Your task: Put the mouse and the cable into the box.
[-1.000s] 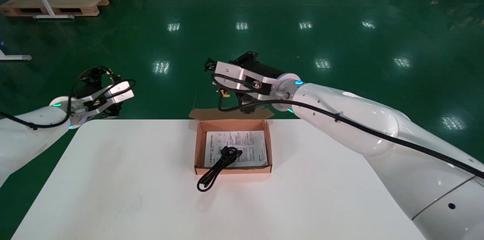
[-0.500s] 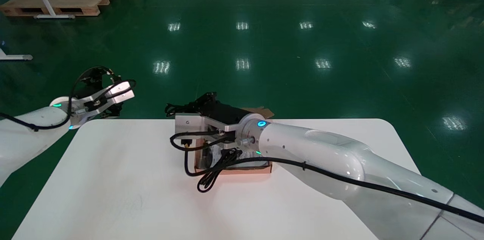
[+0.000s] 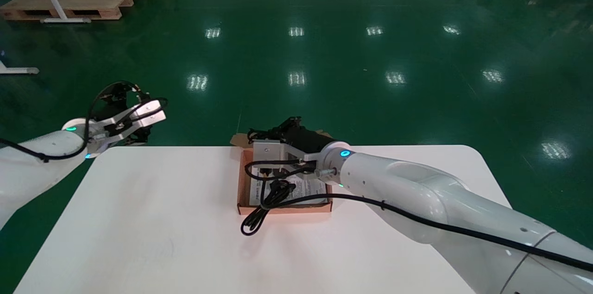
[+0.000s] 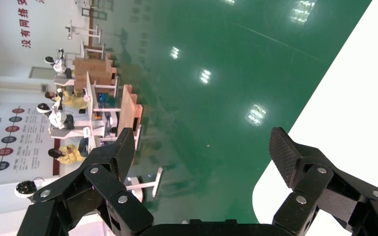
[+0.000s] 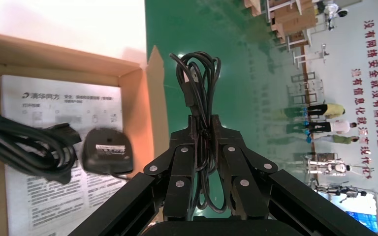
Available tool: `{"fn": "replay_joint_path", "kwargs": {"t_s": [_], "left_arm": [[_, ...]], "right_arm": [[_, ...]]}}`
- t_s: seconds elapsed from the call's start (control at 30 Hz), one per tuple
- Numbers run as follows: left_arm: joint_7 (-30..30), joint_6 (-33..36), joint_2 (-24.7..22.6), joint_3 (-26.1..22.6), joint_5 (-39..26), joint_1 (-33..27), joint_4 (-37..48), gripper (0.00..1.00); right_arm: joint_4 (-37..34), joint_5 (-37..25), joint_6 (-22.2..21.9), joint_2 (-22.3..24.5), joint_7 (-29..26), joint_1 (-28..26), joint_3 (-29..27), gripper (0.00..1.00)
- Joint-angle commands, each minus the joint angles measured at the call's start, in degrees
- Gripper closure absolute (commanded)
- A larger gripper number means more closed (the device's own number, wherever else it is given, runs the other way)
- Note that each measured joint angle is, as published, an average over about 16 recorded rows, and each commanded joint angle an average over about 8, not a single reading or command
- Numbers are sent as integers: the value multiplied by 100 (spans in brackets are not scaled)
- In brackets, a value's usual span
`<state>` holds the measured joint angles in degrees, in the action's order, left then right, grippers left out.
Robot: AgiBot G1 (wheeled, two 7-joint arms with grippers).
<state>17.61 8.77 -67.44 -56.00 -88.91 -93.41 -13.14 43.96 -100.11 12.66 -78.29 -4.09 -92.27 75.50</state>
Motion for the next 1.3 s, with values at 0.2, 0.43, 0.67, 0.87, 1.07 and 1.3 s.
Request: {"fn": "replay_joint_path", "kwargs": {"t_s": [0.2,0.43,0.67,0.87,1.07,1.3], "left_arm": [[-6,-2,3,-4,-7,1,-4,0],[2,-2,0,2,2,2,0,0],[8,-2,-2,4,8,2,3,0],[-1,22,11,18,23,12,-16,0],[-173,478,211,256,301,201,-374,0],[-505,1378,589,723,850,573,-1081,0]], "right_arm": [[-37,-19,-15,-1,-11,1,25,0],[13,5,3,0,6,3,-23,0],[55,47,50,19,13,18,-79,0],[218,362,441,252,-22,184,-400,0],[504,931,1156,677,-89,485,-978,0],[845,1609,2008,1183,-169,843,-1667,0]]}}
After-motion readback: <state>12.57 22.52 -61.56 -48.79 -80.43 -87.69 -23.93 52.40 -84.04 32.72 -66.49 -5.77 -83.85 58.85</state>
